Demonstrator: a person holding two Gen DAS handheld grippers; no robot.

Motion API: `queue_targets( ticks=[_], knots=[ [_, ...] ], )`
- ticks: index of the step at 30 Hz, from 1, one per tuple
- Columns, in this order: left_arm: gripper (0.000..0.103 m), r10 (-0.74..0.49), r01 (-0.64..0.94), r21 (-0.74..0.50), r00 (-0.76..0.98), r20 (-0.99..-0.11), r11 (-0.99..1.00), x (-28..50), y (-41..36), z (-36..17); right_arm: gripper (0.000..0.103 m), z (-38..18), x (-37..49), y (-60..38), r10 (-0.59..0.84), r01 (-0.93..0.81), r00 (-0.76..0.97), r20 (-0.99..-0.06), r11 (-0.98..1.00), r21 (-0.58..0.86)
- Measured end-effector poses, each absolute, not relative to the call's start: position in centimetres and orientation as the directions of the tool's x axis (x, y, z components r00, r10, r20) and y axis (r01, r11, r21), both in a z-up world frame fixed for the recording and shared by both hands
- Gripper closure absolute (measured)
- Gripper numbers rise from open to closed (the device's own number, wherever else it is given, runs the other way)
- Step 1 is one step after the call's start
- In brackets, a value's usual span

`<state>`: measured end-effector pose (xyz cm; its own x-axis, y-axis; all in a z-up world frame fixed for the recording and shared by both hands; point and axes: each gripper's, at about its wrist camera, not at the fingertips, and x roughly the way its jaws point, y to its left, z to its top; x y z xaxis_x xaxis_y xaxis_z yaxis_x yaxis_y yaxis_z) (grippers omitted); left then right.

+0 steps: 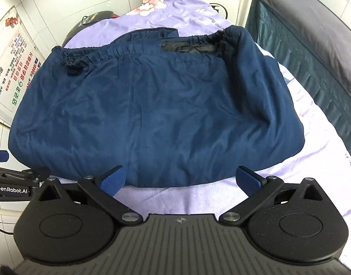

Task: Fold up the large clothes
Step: 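Release the folded jacket and withdraw both grippers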

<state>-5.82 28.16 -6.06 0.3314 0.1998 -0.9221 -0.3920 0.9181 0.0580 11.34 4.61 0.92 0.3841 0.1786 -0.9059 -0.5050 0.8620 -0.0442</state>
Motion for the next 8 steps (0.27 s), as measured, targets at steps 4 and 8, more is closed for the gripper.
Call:
queue_targets(
  ticks=[4,8],
  knots=[
    [0.000,0.190,-0.380,0.046,0.350,-0.917,0.924,-5.98,28.10,-6.22,0.001,0.80,11.26,4.87,0.172,-0.513,0.384,-0.907,0.857,-0.055],
    [0.000,0.204,-0.371,0.065,0.349,-0.915,0.926,-5.93,27.90,-6.28,0.001,0.65,11.20,5.17,0.162,-0.516,0.383,-0.909,0.854,-0.066]
  ],
)
